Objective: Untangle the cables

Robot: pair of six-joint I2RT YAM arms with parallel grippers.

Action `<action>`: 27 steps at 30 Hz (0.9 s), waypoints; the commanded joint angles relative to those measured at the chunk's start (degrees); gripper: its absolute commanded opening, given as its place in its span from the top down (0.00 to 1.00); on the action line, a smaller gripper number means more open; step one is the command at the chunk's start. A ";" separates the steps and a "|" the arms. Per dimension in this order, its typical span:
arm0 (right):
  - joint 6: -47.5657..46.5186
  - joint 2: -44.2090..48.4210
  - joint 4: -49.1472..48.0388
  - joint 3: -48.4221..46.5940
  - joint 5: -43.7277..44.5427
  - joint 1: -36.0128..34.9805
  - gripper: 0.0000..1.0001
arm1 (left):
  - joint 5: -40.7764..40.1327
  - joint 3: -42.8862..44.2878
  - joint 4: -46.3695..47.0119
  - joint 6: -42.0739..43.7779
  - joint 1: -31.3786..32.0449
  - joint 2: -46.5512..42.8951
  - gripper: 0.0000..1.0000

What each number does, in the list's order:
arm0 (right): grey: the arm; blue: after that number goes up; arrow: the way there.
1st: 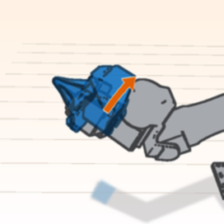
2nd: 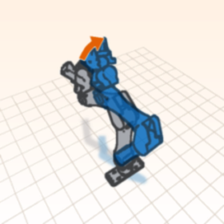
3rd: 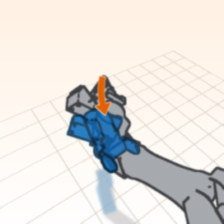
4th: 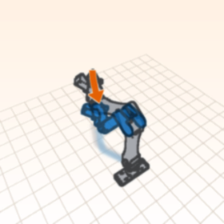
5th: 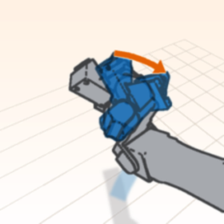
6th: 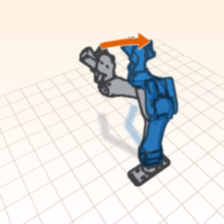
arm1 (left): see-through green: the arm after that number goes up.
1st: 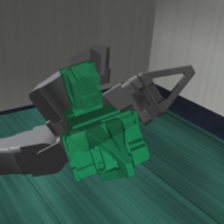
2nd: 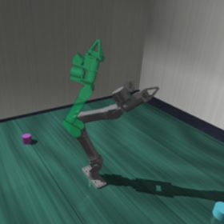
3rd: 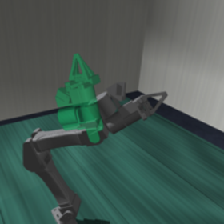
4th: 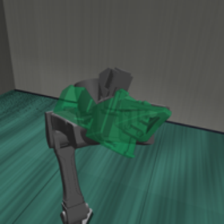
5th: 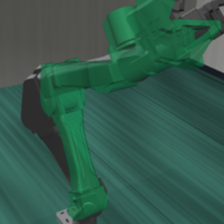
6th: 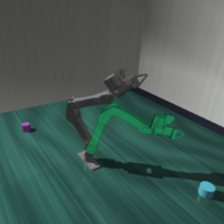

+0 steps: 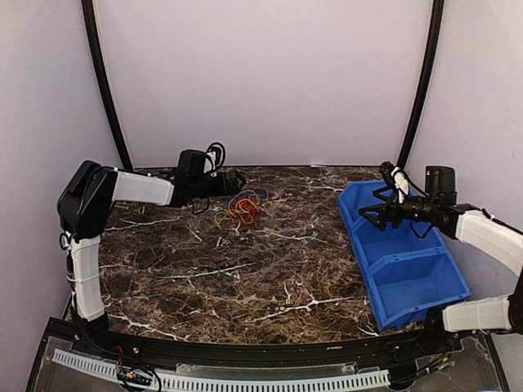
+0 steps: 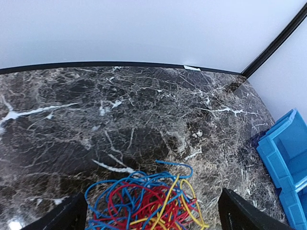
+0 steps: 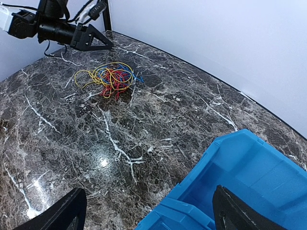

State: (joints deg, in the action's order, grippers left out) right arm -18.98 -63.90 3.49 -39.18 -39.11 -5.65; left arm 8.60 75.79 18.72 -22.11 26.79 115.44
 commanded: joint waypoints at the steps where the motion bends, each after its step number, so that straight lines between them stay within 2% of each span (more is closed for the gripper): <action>1: -1.73 1.42 -0.99 -0.06 -1.57 -0.57 0.08 | 2.98 6.30 3.50 -2.97 2.35 5.24 0.01; 4: -2.70 2.20 -1.00 0.40 -1.88 -0.57 0.08 | 0.98 10.83 1.65 -3.08 3.30 10.01 0.01; 8: -3.68 2.72 -0.59 0.42 -1.09 -0.50 0.08 | 1.34 12.32 0.28 -4.18 4.20 13.26 0.02; 16: -5.08 1.54 0.79 -0.36 -2.06 -0.57 0.08 | 2.29 10.94 -4.14 -0.53 8.11 12.26 0.14; 22: -6.52 1.16 2.29 -0.72 -3.12 -0.94 0.09 | 5.89 2.92 -5.24 1.20 11.20 5.96 0.24; 27: -7.16 1.87 3.08 -0.72 -3.34 -0.94 0.10 | 8.36 -9.68 -3.59 -0.19 13.68 -2.75 0.35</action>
State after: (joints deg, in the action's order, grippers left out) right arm -24.95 -62.78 6.26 -39.11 -41.17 -6.24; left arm 13.10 74.08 16.40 -22.06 38.68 121.34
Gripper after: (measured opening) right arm 0.905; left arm 0.678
